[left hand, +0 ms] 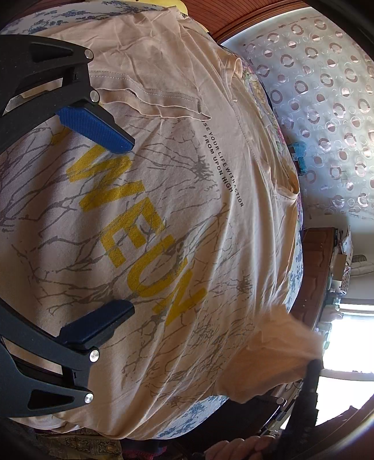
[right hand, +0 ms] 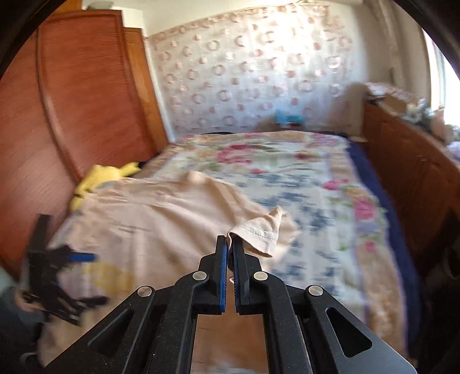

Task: Fold small clothes

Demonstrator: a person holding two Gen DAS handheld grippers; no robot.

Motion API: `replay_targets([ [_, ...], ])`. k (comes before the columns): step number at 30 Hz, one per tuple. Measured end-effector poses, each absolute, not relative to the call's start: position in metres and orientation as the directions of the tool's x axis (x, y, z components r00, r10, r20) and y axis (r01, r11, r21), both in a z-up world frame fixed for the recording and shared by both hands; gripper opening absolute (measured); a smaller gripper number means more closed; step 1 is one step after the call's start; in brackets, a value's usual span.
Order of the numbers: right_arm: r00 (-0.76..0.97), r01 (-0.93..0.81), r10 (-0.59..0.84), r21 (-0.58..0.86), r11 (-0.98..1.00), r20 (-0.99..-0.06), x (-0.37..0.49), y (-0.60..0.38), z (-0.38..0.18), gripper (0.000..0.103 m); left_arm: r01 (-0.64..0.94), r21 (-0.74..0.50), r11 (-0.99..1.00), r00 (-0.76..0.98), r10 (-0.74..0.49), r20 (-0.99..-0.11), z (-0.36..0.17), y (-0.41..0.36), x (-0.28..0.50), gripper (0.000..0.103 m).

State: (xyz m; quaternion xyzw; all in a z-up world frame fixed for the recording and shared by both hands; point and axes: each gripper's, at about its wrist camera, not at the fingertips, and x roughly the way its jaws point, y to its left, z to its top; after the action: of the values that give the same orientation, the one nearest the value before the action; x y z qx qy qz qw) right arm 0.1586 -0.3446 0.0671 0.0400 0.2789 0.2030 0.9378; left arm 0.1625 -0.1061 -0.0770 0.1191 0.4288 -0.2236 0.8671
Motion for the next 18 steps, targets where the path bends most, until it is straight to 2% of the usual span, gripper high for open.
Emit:
replay_targets([
  [2,0.725,-0.416,0.474,0.231,0.879,-0.499,0.156,-0.329,0.073,0.004,0.49,0.014,0.872,0.532,-0.286,-0.797,-0.077,-0.106,0.163,0.103],
  [4,0.707,-0.446,0.495,0.224,0.866,-0.505,0.153,-0.317,0.075,0.01,0.49,0.015,0.872,0.532,-0.286,-0.797,-0.077,-0.106,0.163,0.103],
  [6,0.712,-0.43,0.458,0.185,0.884,-0.532,0.149,-0.31,0.072,0.044,0.49,0.015,0.872,0.532,-0.286,-0.797,-0.077,-0.106,0.163,0.103],
  [18,0.699,-0.337,0.32,0.101,0.936,-0.639,0.114,-0.328,0.022,0.045,0.49,0.014,0.872,0.532,-0.286,-0.797,-0.077,-0.106,0.162,0.103],
])
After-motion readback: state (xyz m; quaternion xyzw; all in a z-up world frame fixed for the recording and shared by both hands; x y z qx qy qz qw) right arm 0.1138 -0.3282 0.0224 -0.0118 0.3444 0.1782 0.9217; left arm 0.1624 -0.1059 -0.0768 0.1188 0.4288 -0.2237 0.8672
